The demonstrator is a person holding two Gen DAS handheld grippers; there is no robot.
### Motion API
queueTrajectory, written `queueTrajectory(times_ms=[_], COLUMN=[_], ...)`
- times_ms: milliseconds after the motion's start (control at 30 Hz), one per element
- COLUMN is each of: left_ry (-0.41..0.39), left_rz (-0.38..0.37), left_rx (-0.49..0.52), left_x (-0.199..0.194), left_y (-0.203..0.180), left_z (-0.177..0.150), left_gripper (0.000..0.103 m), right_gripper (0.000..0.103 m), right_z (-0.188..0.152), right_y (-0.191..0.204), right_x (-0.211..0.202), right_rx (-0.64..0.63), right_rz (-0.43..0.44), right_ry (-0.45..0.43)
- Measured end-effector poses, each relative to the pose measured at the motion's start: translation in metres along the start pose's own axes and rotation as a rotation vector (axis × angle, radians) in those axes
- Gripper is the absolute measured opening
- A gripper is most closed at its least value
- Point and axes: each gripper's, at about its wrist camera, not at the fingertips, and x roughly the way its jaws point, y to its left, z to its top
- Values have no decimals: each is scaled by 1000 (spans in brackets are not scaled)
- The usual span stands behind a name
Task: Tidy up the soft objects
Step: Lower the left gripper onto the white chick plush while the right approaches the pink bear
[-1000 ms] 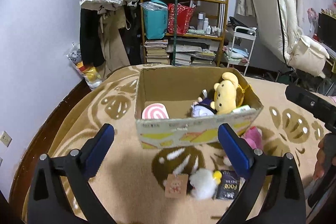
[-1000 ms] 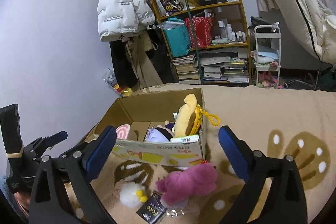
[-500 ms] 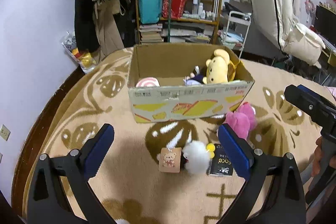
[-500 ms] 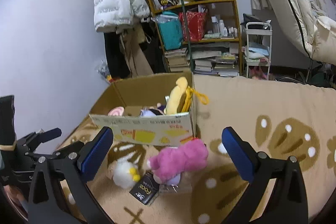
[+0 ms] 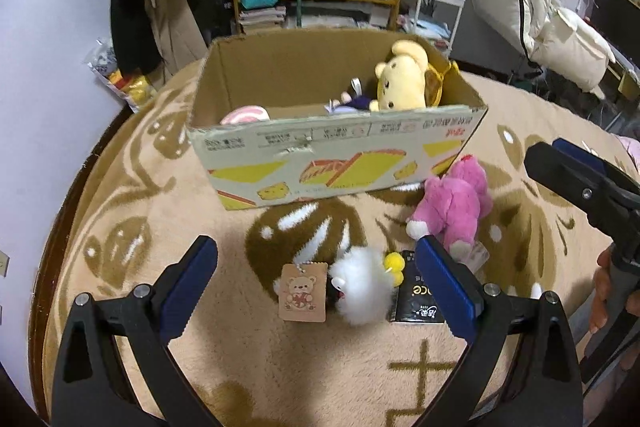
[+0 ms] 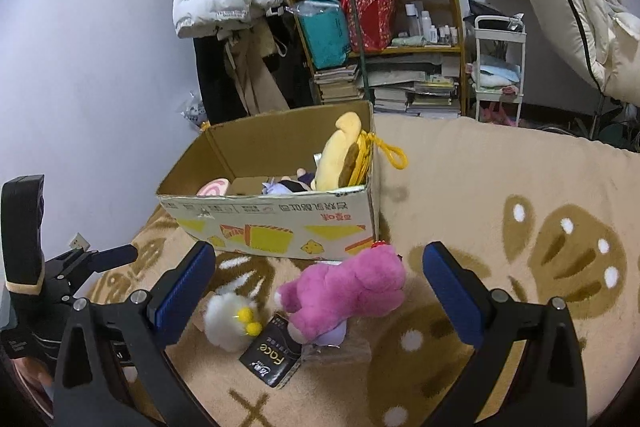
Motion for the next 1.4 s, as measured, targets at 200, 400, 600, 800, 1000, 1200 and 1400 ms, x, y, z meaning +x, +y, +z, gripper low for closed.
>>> queueTrajectory(times_ms=[200,400,600,800,1000,1200,1400], left_ry=[70,130,182,231,273,286,316], left_rz=[-28,-71,-84,-73,-45,-30,-19], left_rx=[10,22,51,55,56,46,44], left_x=[27,45,59,72,83,87,95], left_y=[0,-6,-16,-18,-19,-14,-5], left_z=[2,-1,-7,-11,-15,-14,-18], left_gripper=[98,98,98,98,98,98,98], right_gripper=[103,103,103,103,103,103,103], right_z=[0,5,2,-2,-9,-12,-14], right_y=[-3,-12,-24,-35,-43,-48,-52], right_x=[20,36,58,76,91,95,97], right_rx=[-31,-7,26,60,90,119,139], right_rz=[-57,-68,-91,-105,-122,-109,-106], right_ry=[20,36,81,125,179,193,200])
